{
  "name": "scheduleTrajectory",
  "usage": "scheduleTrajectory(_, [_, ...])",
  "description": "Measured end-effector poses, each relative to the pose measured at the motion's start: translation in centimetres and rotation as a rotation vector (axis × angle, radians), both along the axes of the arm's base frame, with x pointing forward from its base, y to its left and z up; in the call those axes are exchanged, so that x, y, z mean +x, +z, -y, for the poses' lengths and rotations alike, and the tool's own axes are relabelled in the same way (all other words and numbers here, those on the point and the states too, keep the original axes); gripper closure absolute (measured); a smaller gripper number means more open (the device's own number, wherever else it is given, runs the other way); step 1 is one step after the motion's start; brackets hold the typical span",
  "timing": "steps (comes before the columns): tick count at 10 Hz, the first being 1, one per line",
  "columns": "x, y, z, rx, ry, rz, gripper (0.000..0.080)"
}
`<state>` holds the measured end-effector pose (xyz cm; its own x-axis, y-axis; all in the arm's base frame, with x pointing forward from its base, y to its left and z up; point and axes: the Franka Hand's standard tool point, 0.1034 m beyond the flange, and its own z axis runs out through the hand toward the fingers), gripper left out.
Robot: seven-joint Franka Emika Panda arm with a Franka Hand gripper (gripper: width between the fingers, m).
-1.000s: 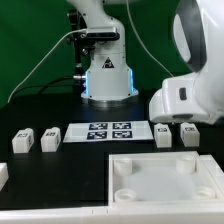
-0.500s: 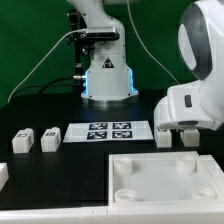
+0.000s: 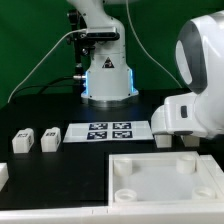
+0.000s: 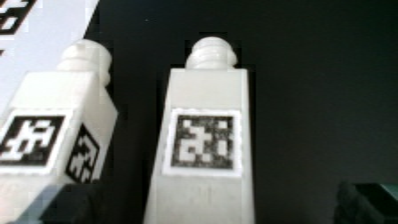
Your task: Assemble one leg
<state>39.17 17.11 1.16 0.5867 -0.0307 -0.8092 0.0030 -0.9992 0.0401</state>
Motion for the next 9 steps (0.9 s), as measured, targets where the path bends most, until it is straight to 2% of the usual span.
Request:
scheduleTrajectory(6, [-0.75, -0.22, -0.55, -0.007, 0.013, -0.008, 0.0150])
scheduleTrajectory(8, [-0.75, -0.23, -0.54, -0.007, 0.013, -0.008, 0.0411])
scheduleTrajectory(9, [-0.74, -0.22, -0.54, -0.007, 0.013, -0.008, 0.0511])
